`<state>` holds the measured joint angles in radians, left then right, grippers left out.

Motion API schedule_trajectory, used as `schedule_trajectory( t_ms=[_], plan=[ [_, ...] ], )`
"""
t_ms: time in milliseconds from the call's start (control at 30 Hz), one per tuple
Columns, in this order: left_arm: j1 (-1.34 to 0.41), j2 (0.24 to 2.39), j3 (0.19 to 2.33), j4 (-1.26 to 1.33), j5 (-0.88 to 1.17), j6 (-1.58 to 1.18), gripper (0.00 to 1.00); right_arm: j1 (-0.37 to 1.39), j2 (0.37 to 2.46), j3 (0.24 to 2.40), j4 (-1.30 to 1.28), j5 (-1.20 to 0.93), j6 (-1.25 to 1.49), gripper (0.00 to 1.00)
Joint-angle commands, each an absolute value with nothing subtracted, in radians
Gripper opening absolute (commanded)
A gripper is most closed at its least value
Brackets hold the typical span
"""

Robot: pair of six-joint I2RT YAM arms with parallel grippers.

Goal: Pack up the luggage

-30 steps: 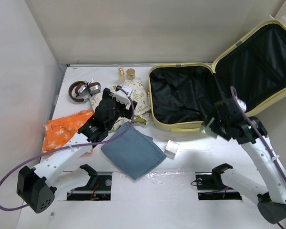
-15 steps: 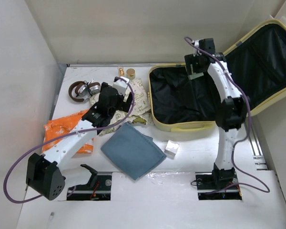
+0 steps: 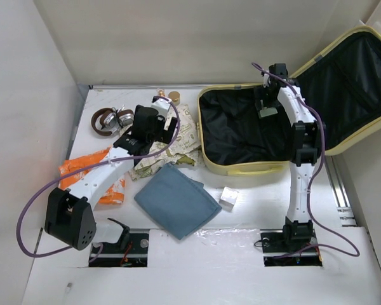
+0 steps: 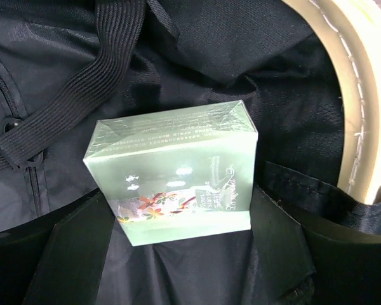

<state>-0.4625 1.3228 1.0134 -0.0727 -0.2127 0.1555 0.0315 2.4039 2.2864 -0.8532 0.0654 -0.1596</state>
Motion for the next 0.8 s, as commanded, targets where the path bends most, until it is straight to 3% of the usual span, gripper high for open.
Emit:
schedule_trajectory(
  t_ms=[0,133,200,600,767],
  plan=[
    [-0.456,1.328,1.071,-0.064,-0.206,0.141,1.00,0.023,2.428,2.347,-0.810,0.091,-0.131,0.57],
    [-0.456,1.362,1.115,-0.064,-0.206,0.114,1.00,0.023,2.437,2.347,-0.810,0.070,-0.097,0.80],
    [-0.427,1.387,1.144,-0.104,-0.206,0.065,1.00,0.023,2.425,2.347,-0.810,0.071,-0.084,1.00],
    [-0.266,1.555,1.392,-0.115,-0.083,0.127,1.00,0.107,2.182,2.280,-0.801,0.004,-0.097,1.00],
    [-0.204,1.805,1.595,-0.150,0.024,0.169,1.00,0.138,2.045,2.123,-0.729,-0.061,-0.107,1.00]
  ],
)
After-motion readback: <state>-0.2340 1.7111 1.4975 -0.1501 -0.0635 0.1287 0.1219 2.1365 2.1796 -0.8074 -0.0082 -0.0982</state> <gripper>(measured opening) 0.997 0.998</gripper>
